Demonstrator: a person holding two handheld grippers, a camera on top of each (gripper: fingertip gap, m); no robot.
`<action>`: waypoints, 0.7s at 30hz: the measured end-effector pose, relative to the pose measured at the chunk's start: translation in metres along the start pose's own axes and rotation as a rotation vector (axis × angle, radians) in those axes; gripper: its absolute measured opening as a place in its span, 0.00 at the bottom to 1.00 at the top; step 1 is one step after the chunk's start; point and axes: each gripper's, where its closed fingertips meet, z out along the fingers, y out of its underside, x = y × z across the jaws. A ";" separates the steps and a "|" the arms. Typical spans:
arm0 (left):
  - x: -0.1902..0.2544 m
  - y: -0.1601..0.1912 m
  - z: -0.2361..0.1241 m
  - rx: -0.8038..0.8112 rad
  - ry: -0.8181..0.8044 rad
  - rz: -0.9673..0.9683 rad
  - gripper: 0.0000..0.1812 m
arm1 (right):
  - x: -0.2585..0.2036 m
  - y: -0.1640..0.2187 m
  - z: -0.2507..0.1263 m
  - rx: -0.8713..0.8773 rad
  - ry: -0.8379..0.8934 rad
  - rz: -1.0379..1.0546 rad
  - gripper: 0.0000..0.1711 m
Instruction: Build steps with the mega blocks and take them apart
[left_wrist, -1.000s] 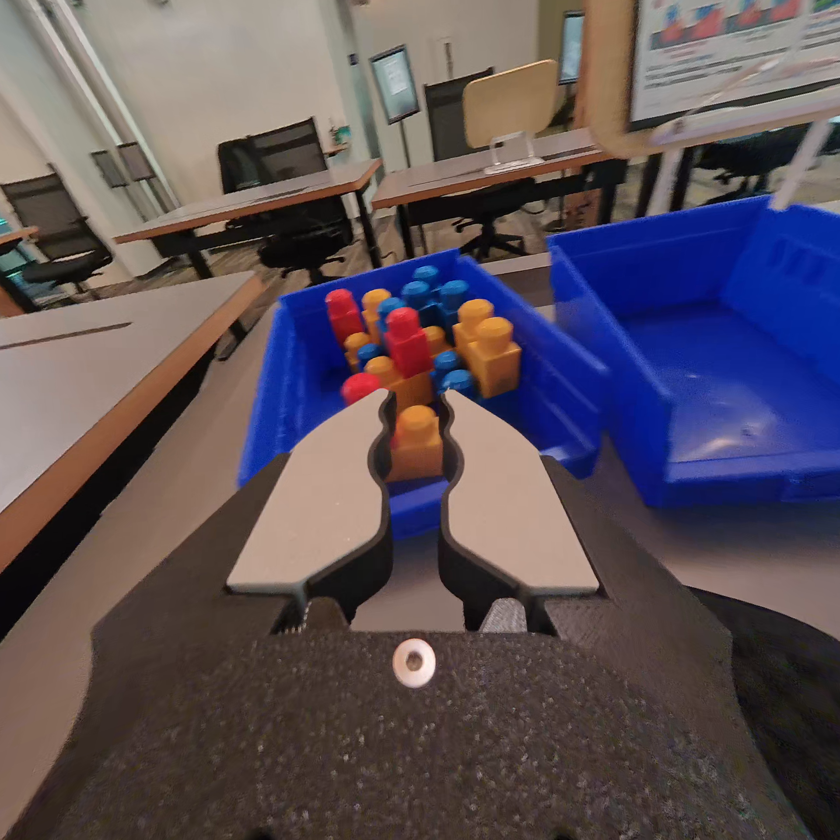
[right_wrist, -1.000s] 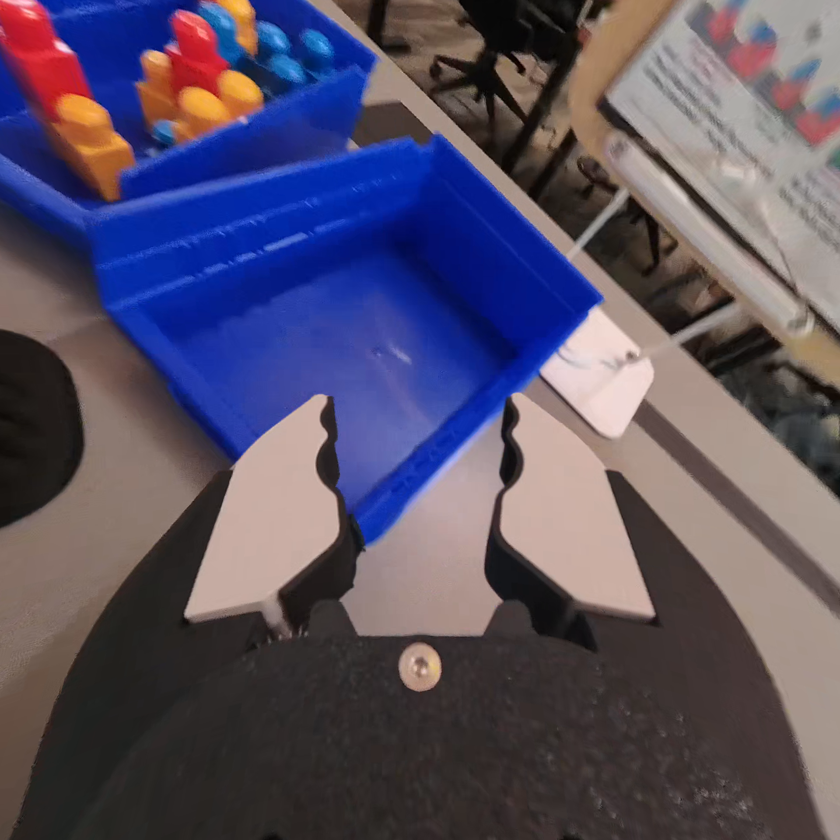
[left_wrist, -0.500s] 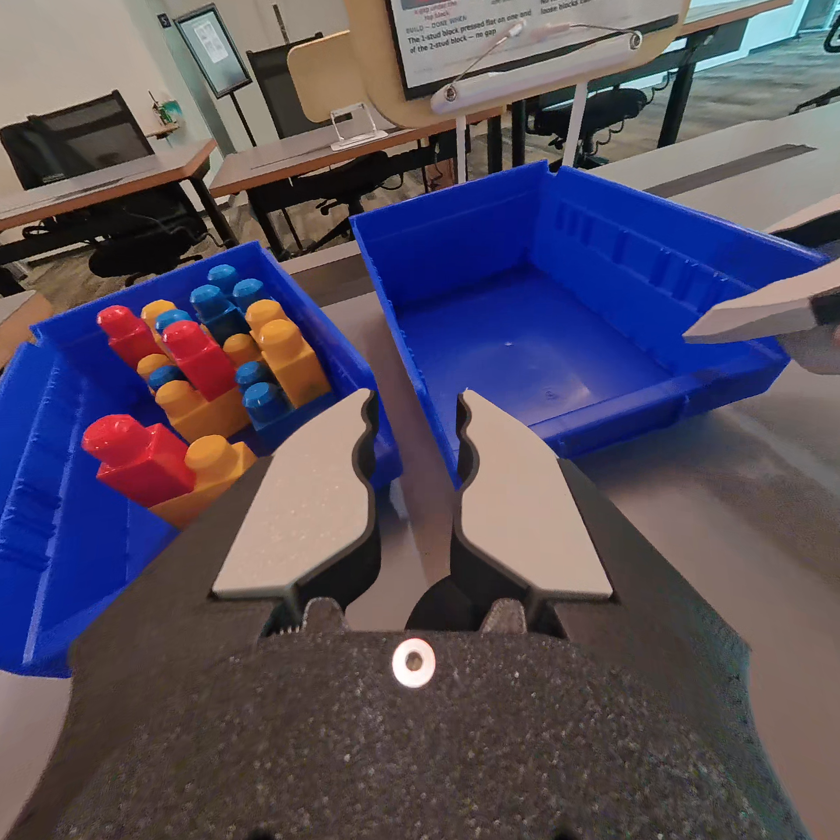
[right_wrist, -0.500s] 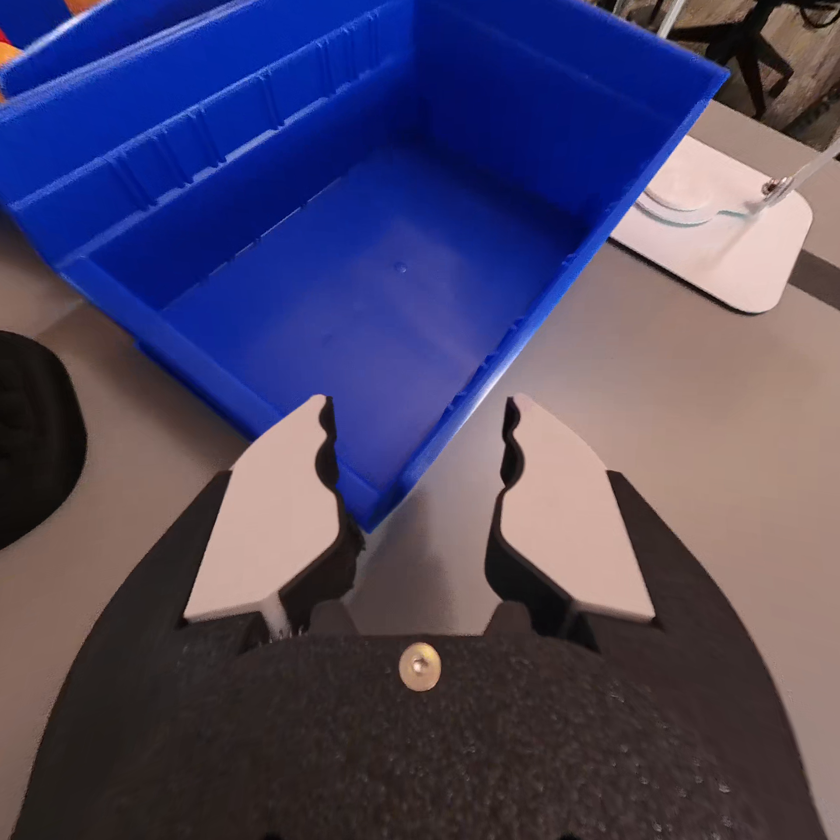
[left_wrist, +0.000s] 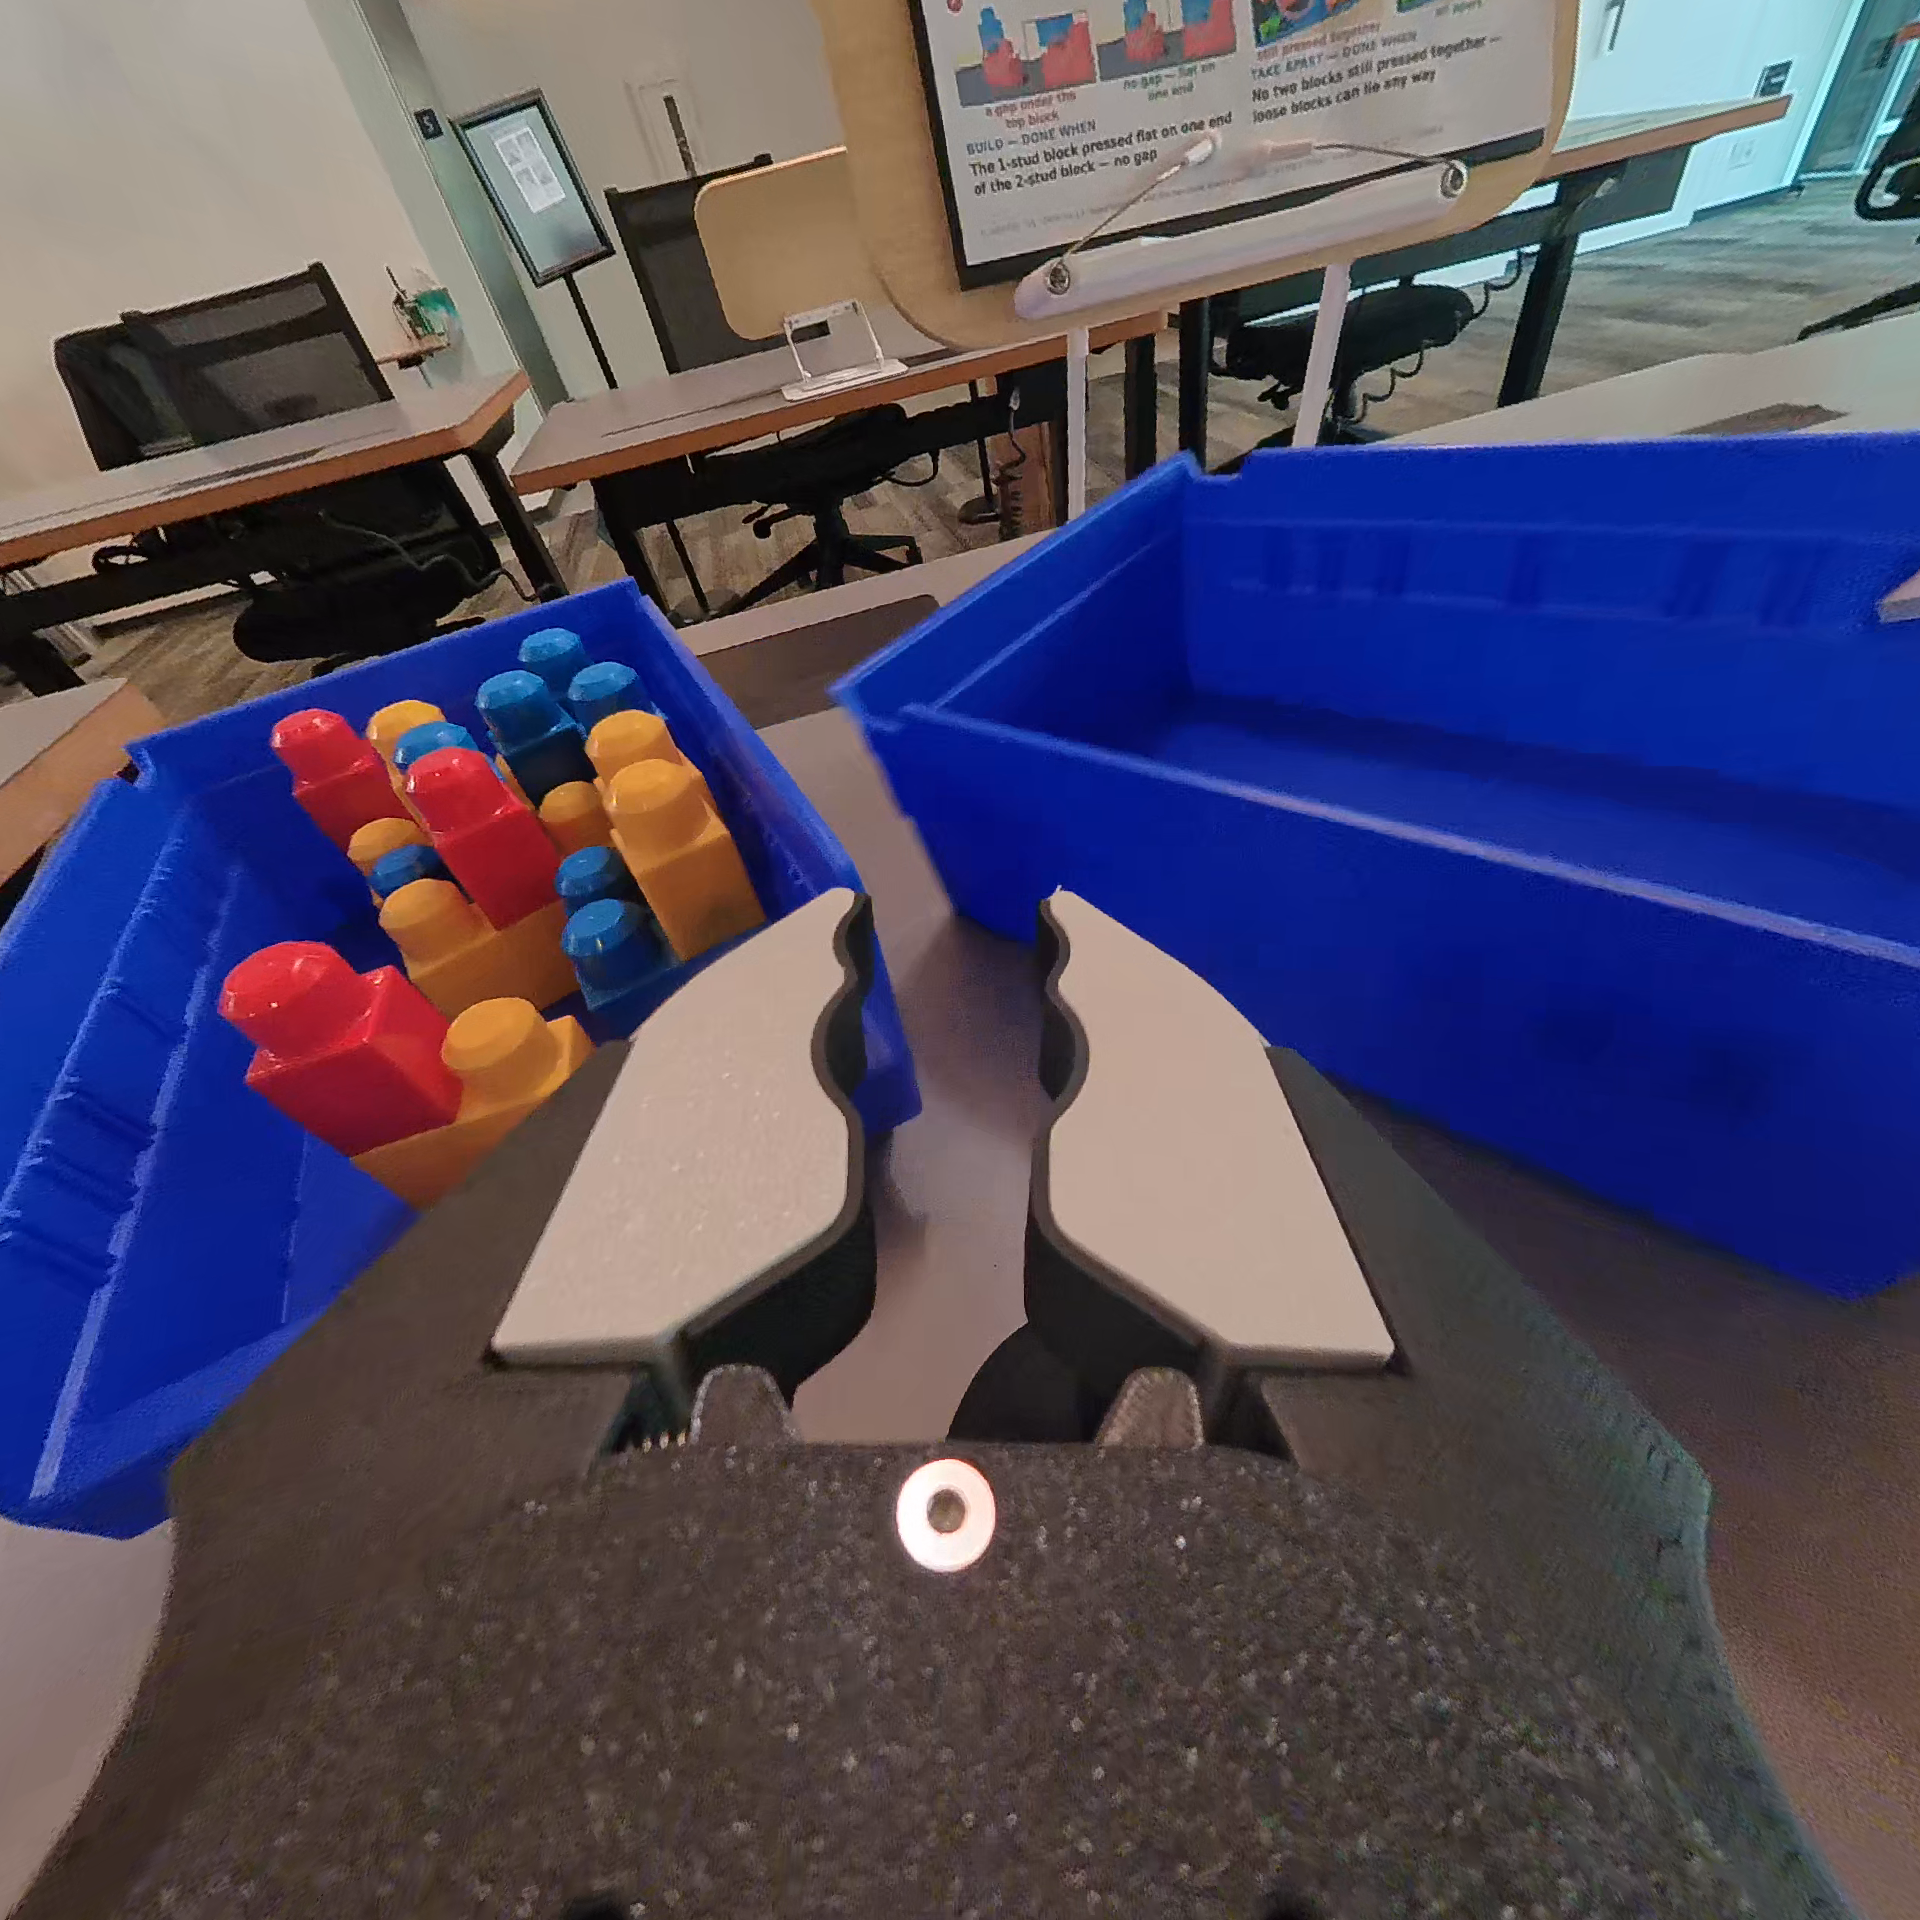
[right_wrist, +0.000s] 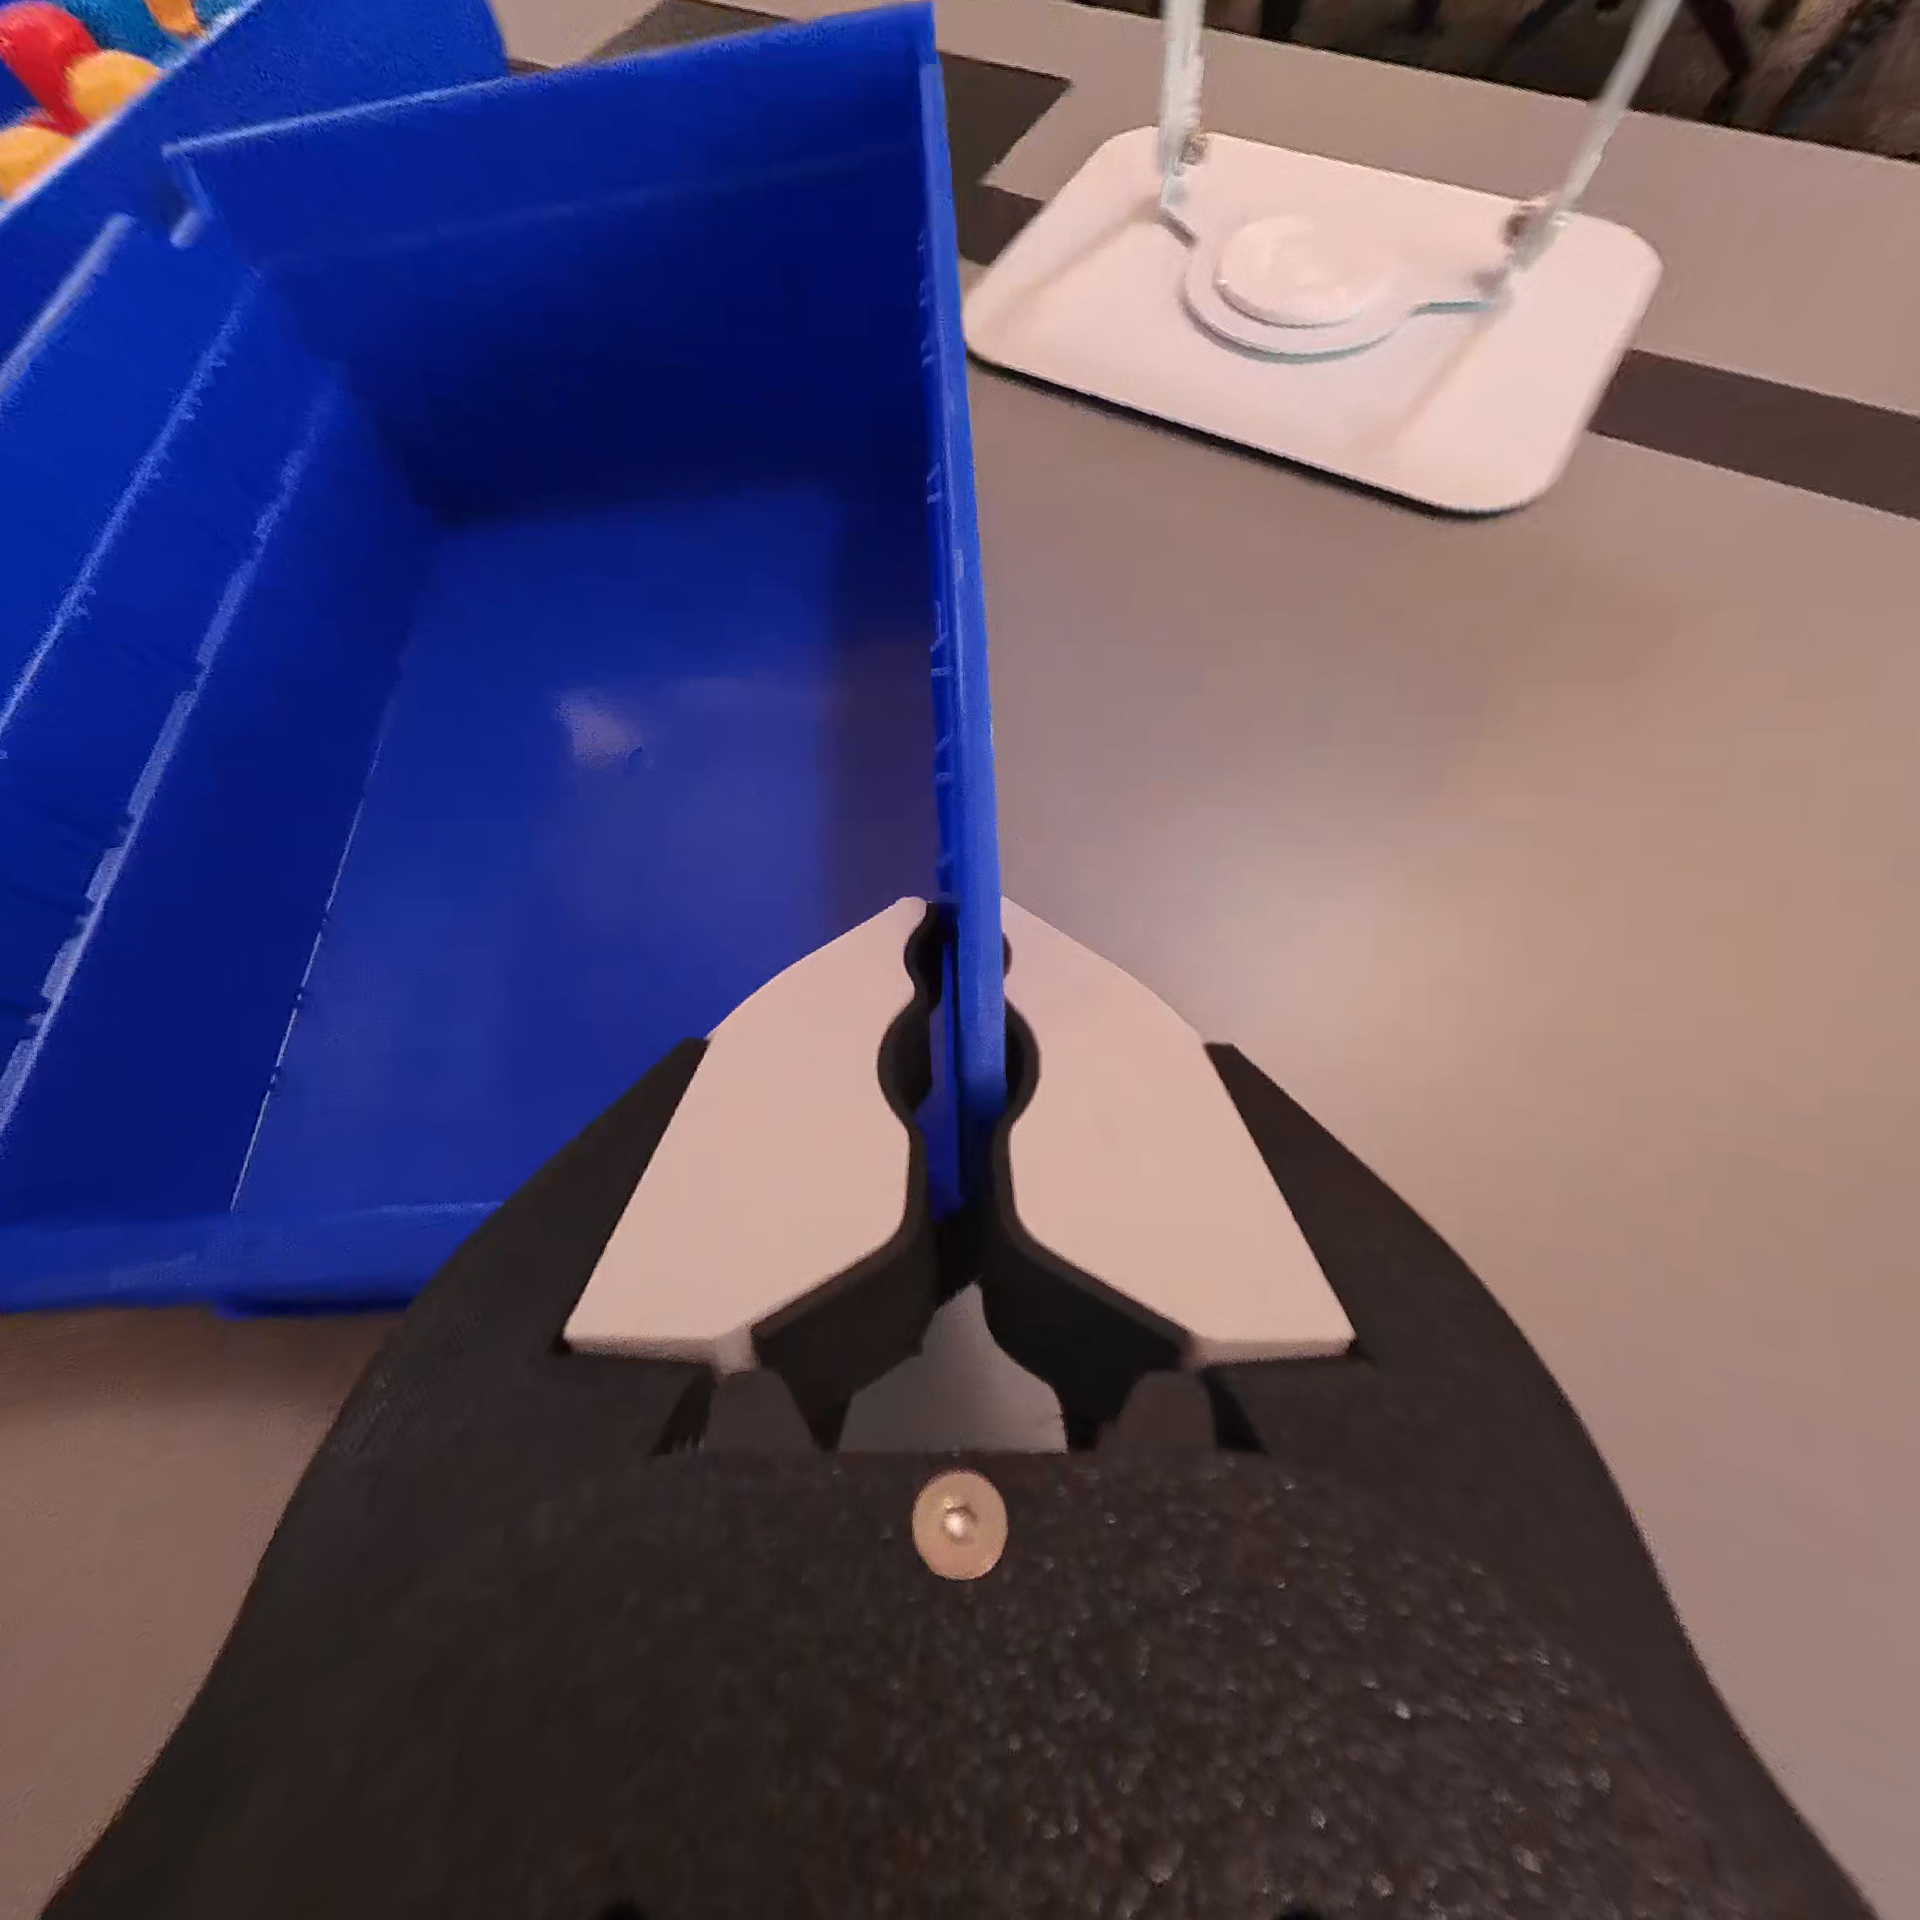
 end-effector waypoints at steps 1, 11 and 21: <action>0.000 0.000 -0.001 0.002 -0.002 0.001 0.16 | 0.010 0.003 -0.008 0.009 0.036 -0.005 0.02; -0.002 -0.003 -0.002 0.017 -0.007 0.004 0.15 | 0.144 0.022 -0.105 0.176 0.266 0.256 0.03; -0.008 -0.002 -0.002 0.019 -0.025 0.001 0.15 | 0.275 0.064 -0.151 0.277 0.606 0.529 0.03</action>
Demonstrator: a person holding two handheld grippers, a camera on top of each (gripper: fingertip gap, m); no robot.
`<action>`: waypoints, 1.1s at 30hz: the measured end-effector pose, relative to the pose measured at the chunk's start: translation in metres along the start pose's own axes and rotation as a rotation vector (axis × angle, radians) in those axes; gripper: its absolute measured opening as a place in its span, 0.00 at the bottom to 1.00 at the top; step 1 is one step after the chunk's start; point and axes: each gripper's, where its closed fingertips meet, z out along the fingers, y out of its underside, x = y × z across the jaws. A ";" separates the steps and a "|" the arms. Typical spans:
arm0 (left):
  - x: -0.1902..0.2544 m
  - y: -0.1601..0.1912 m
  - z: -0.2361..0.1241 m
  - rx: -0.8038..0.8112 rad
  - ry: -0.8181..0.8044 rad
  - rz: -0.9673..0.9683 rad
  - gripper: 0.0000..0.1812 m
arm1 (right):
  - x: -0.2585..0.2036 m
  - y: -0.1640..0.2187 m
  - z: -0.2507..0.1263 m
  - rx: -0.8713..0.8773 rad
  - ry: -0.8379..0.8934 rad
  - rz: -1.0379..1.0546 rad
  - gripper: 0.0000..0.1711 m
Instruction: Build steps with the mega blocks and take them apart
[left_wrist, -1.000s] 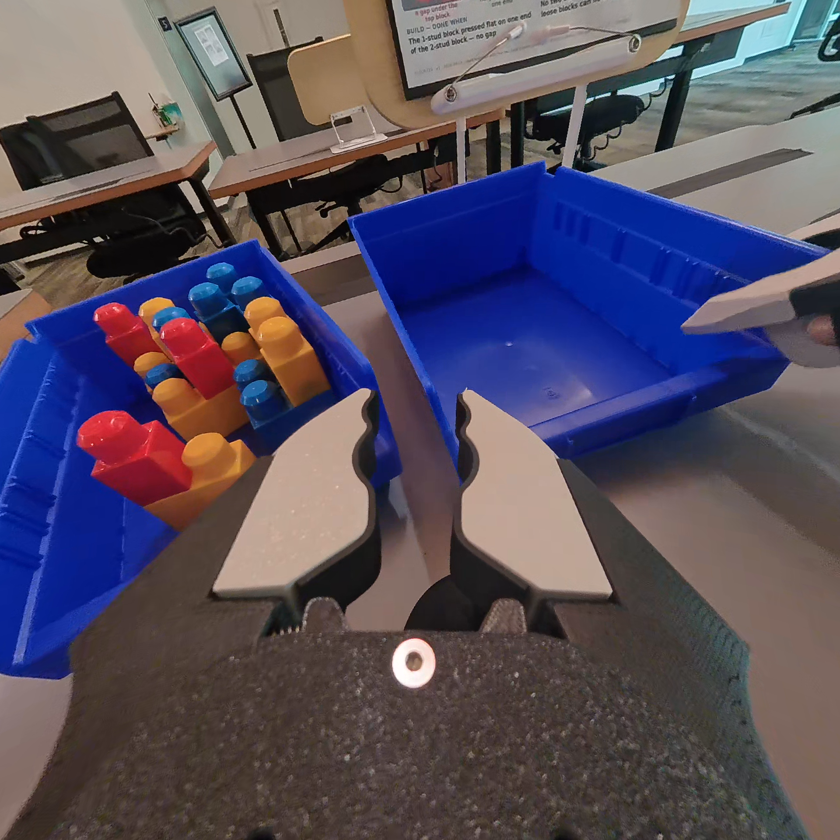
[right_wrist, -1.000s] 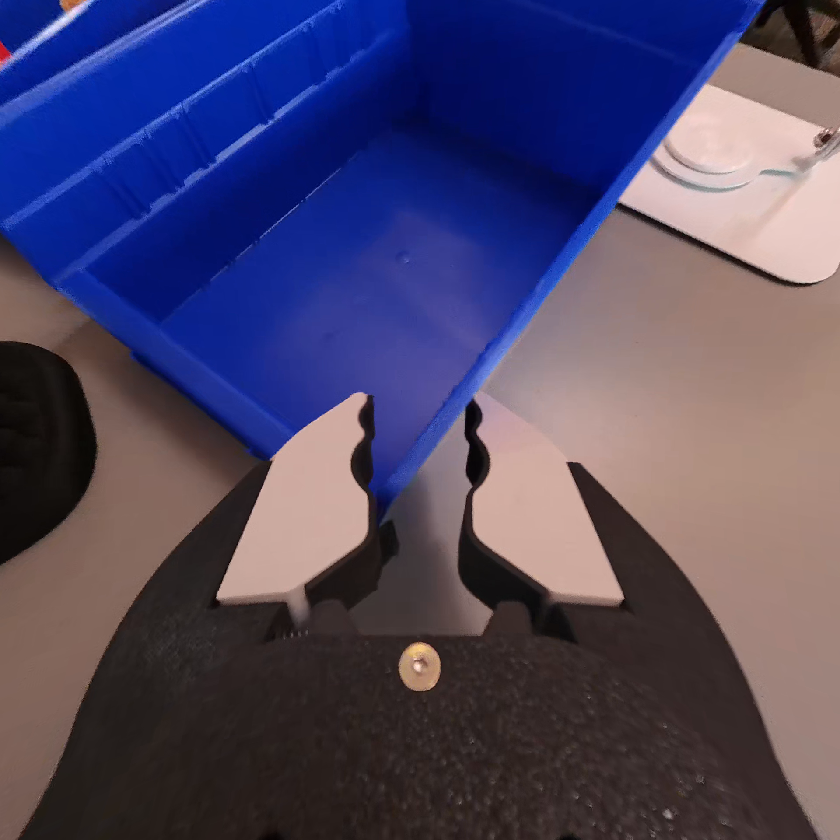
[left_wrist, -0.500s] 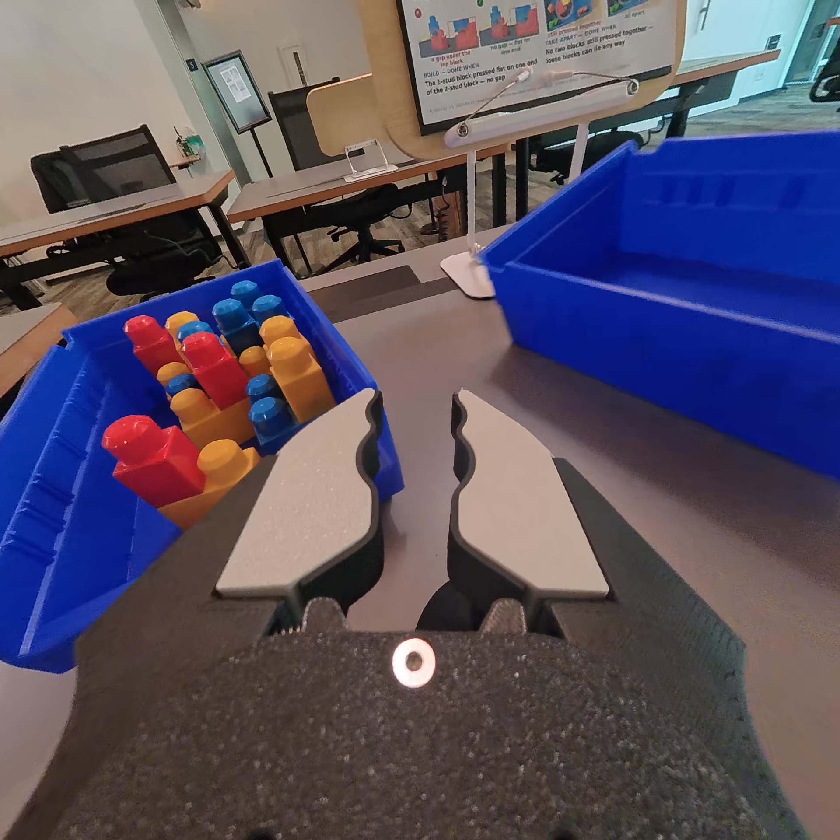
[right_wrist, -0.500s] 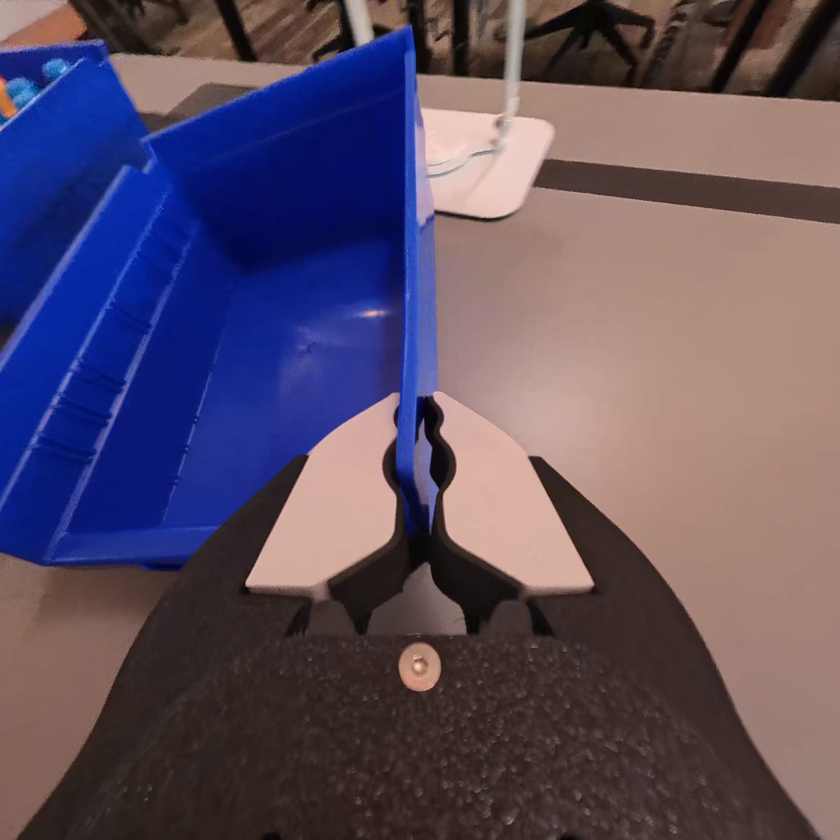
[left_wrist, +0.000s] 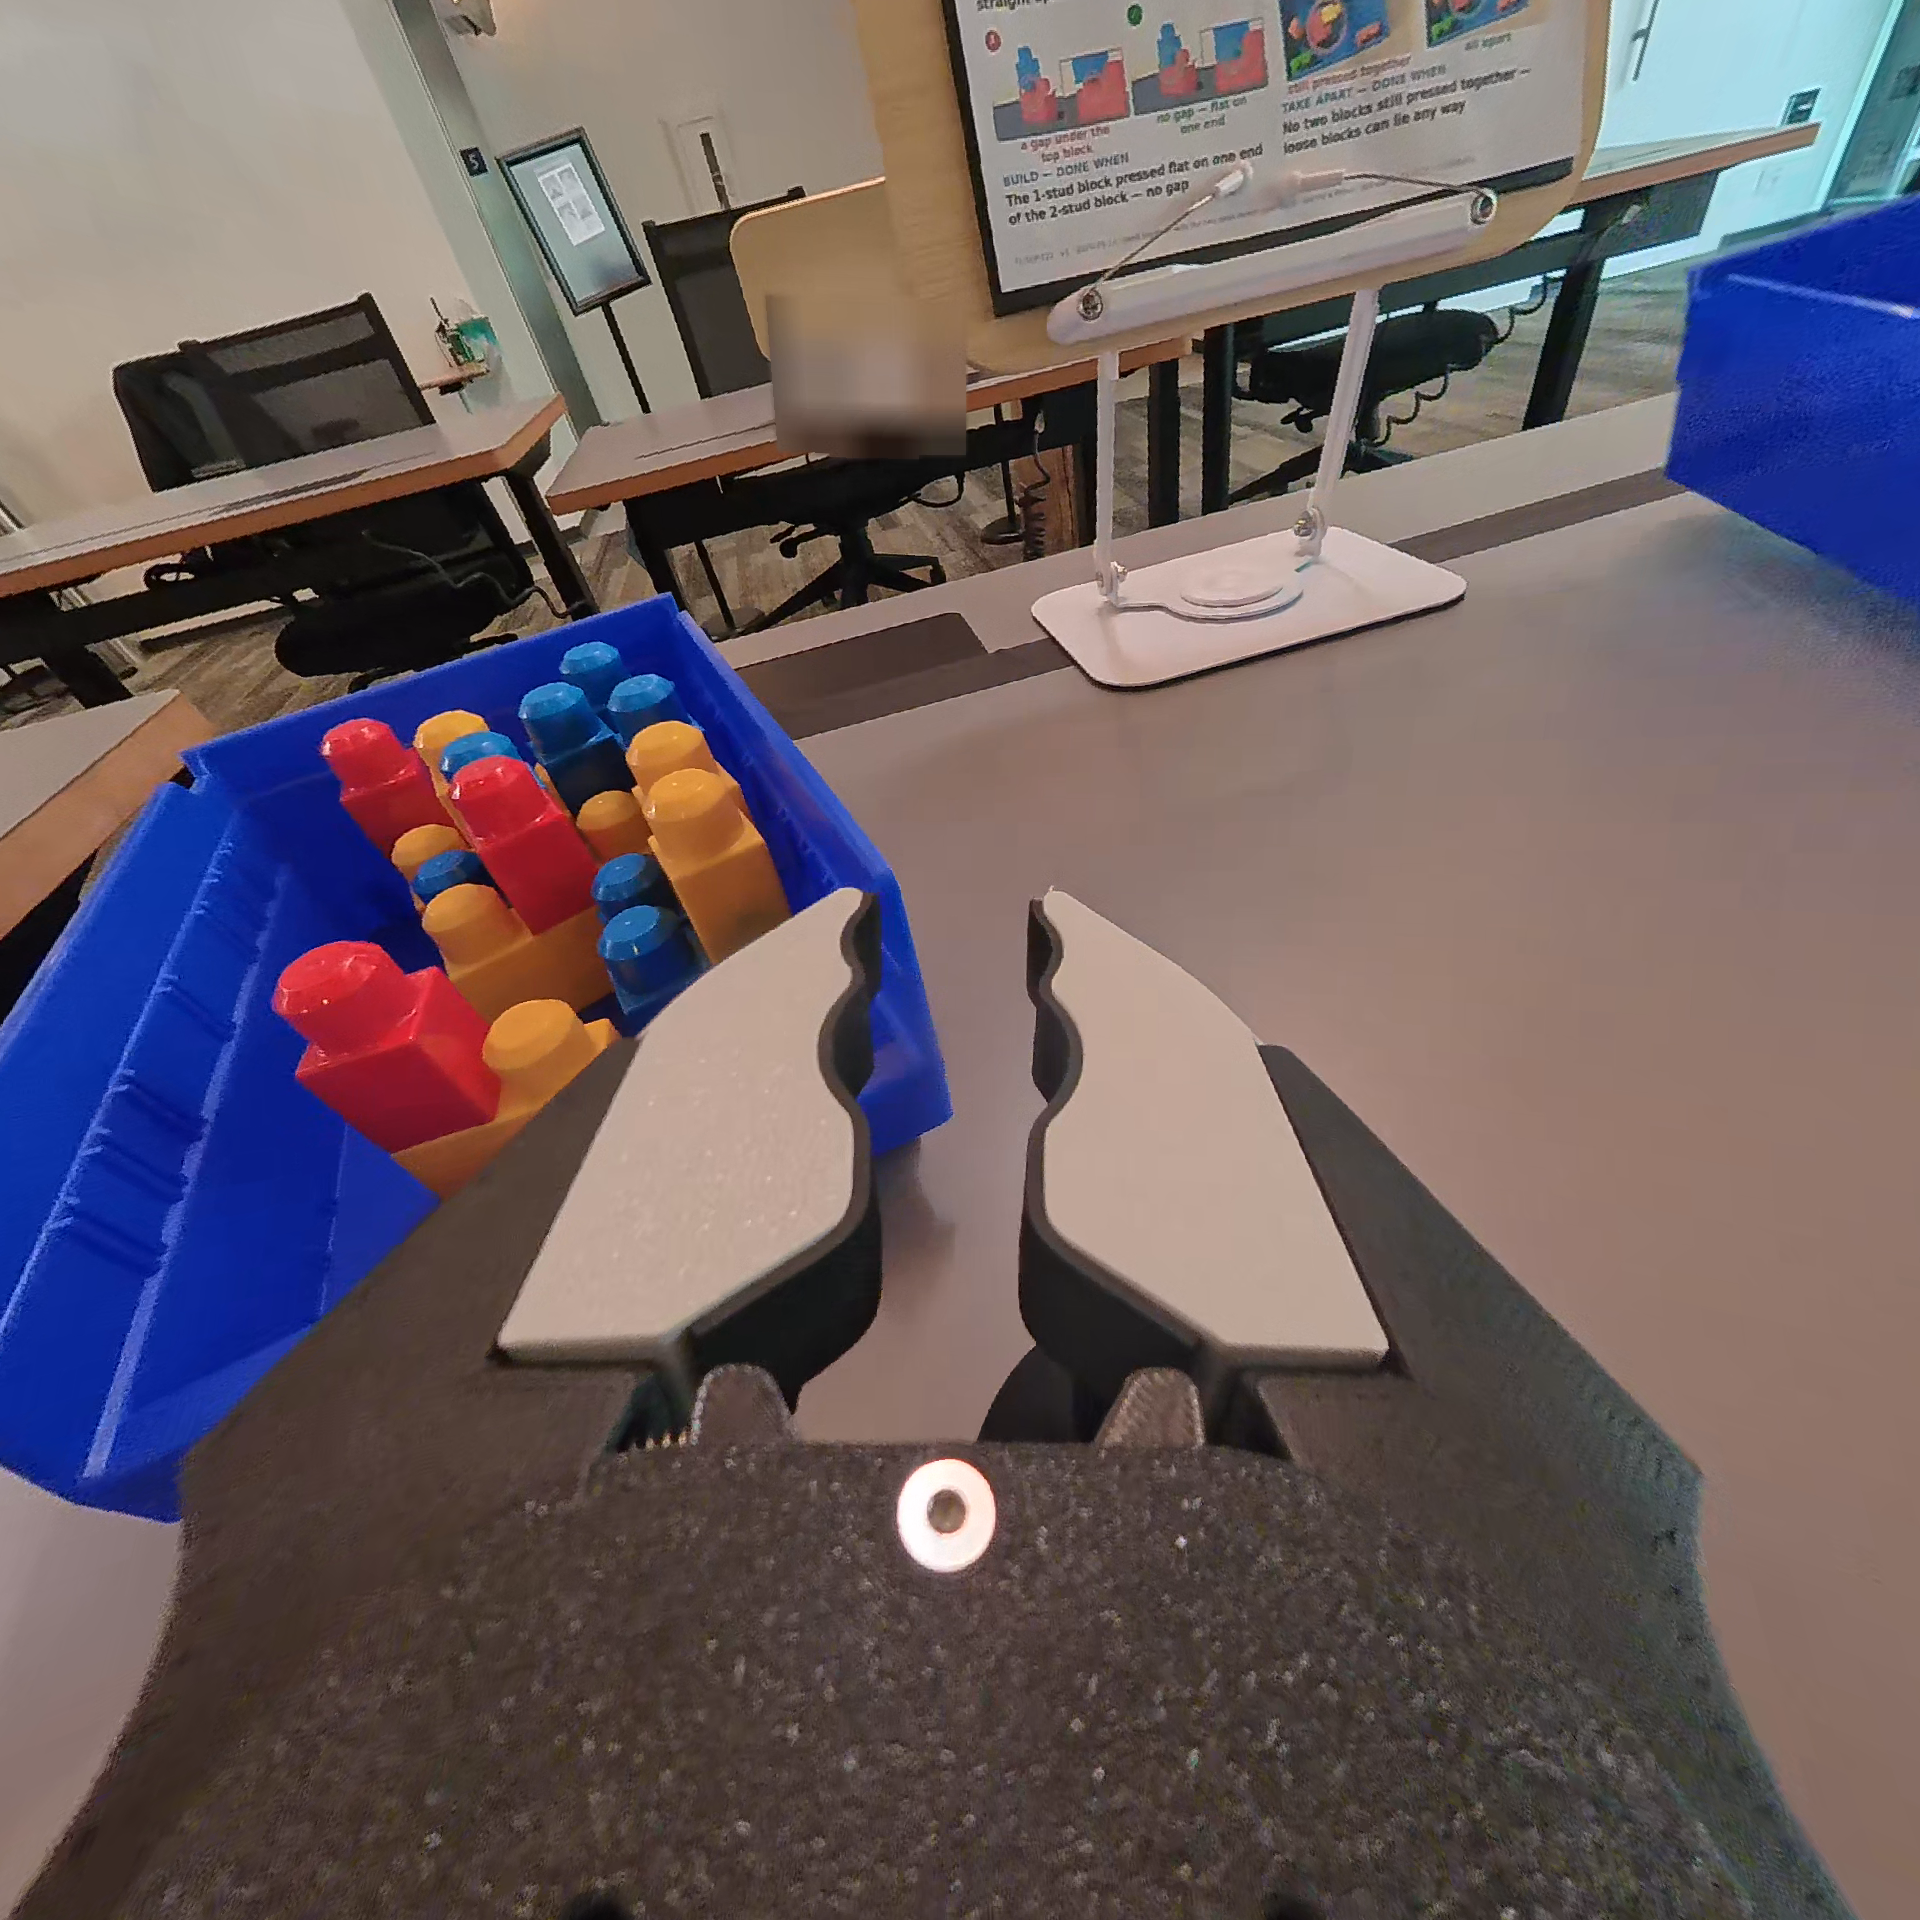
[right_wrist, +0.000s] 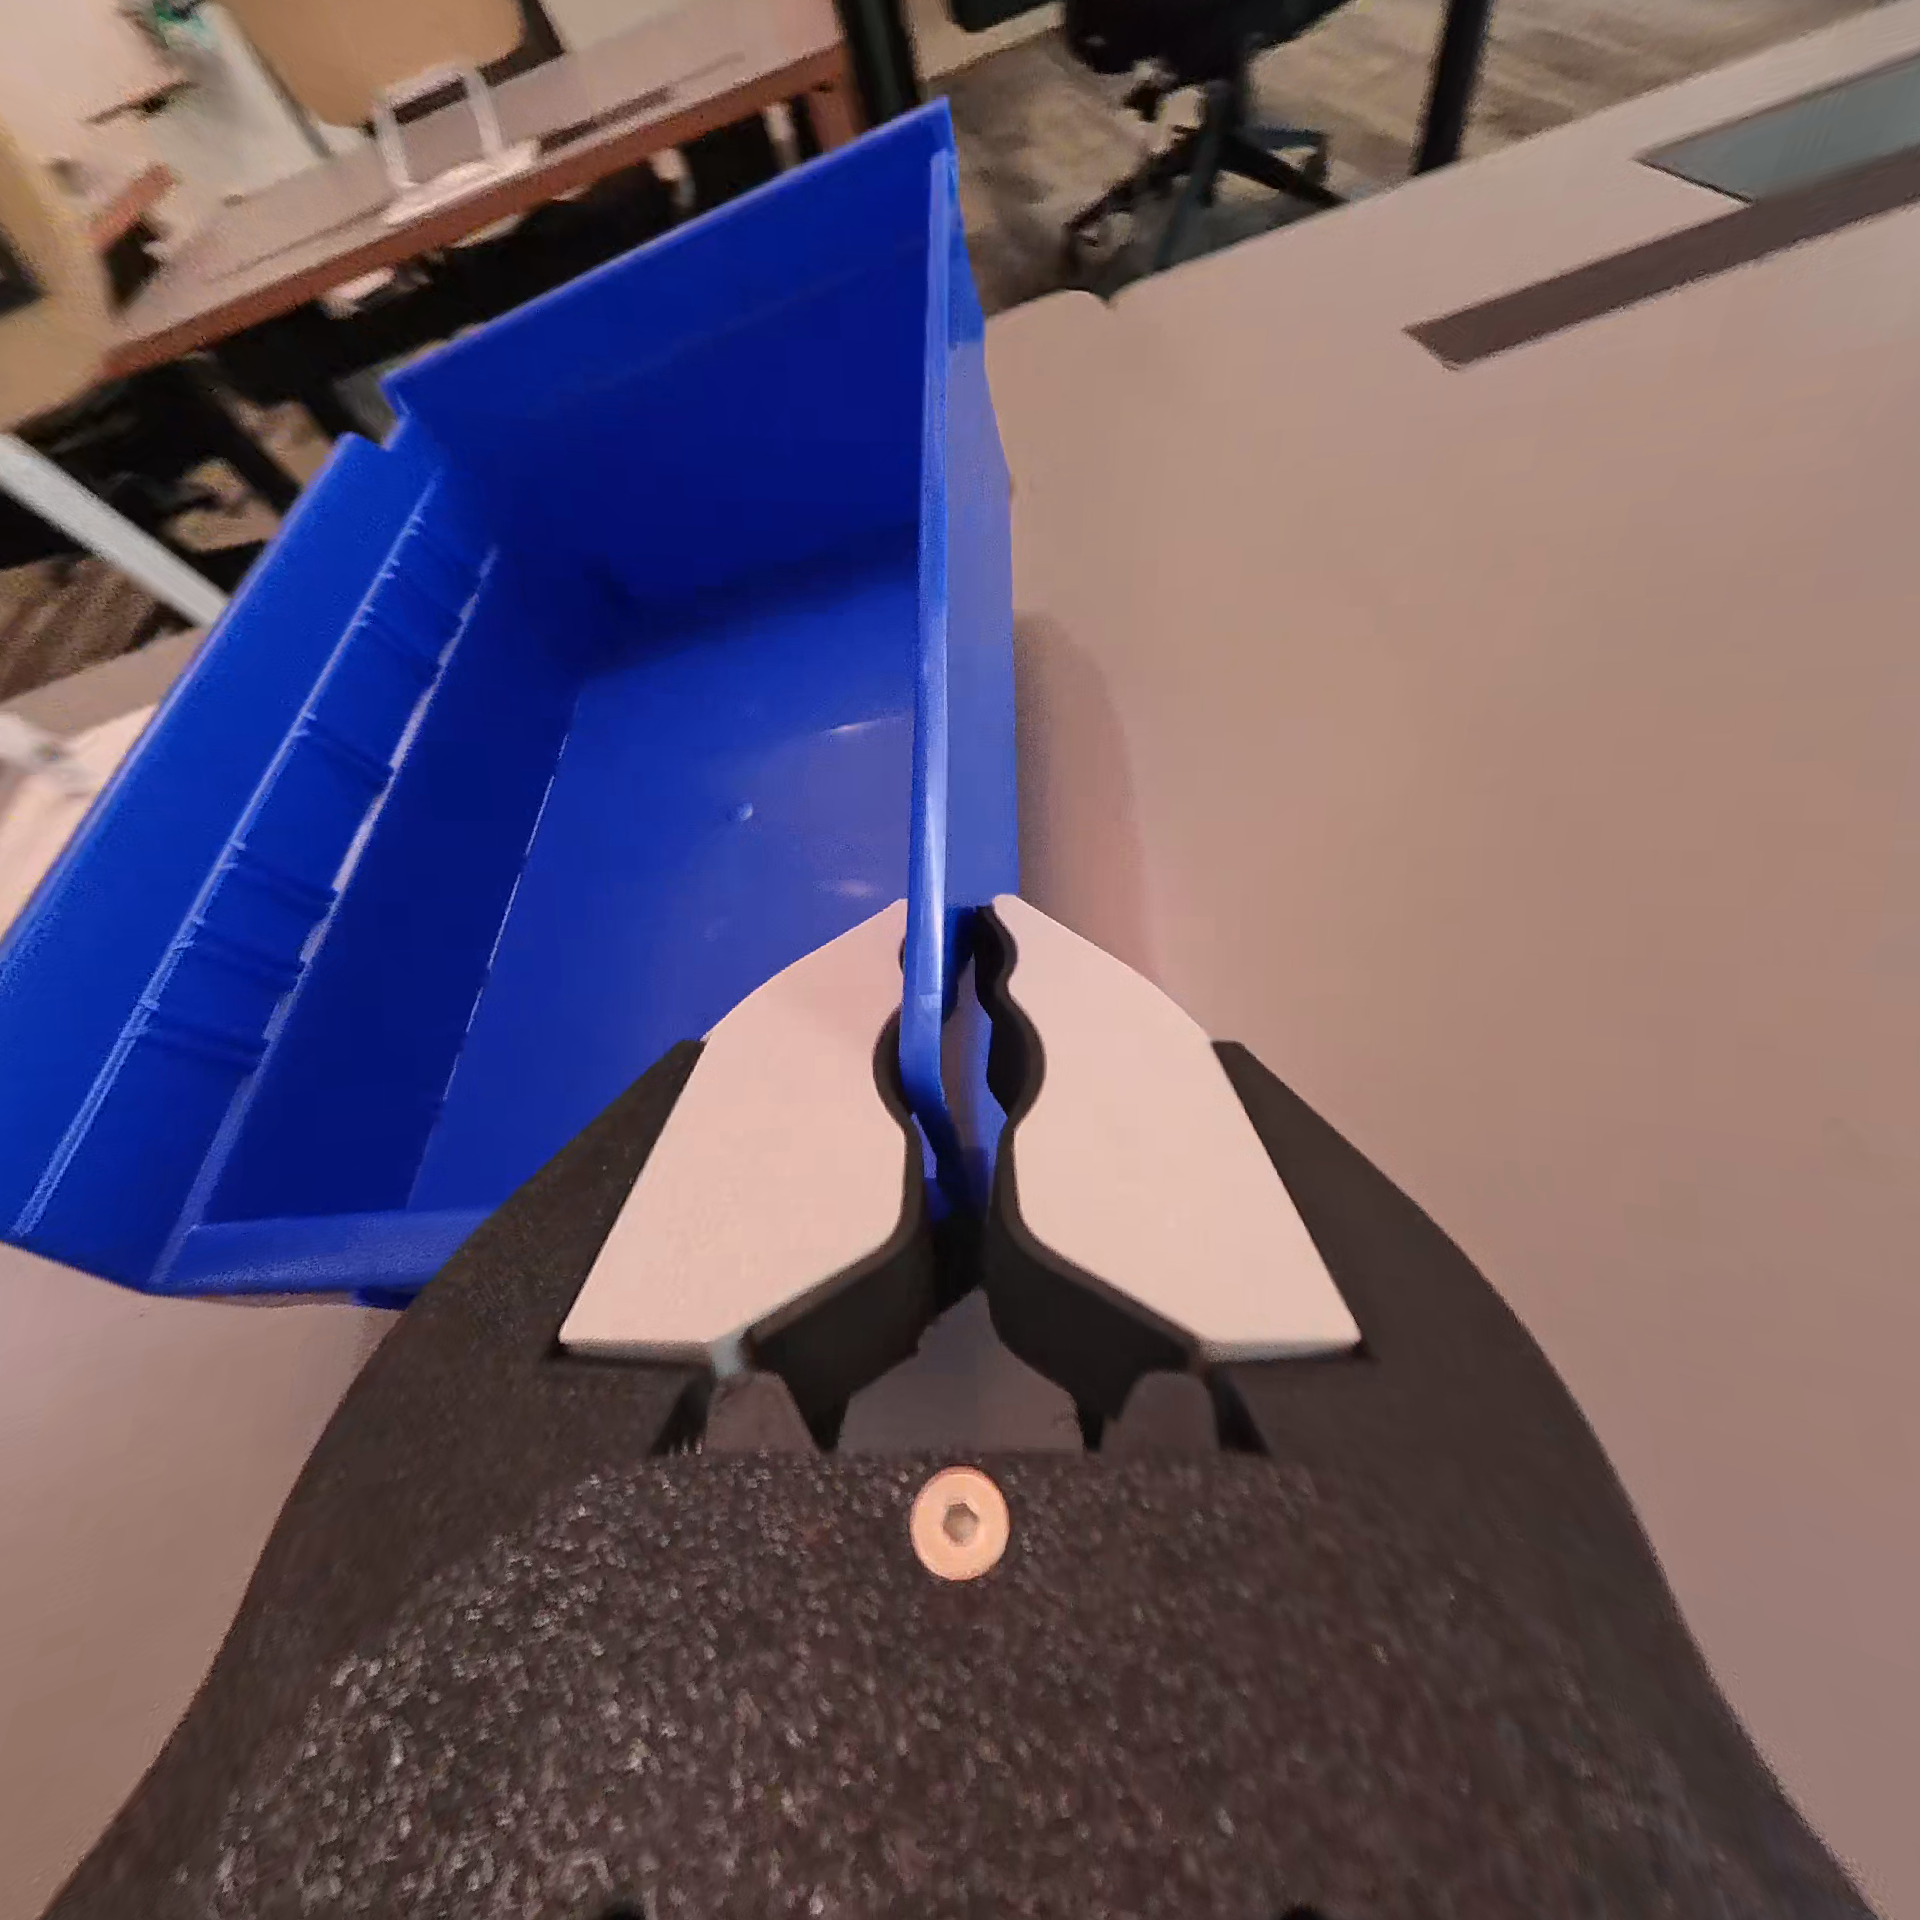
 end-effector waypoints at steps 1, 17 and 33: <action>-0.001 0.000 0.000 -0.001 -0.002 0.000 0.15 | 0.008 0.005 0.005 -0.012 0.036 0.012 0.04; -0.002 0.011 0.005 -0.030 -0.015 0.010 0.15 | 0.008 0.015 0.023 0.016 0.079 0.116 0.03; -0.009 0.015 0.003 -0.037 -0.033 0.022 0.14 | -0.004 0.001 0.048 0.047 0.073 0.096 0.11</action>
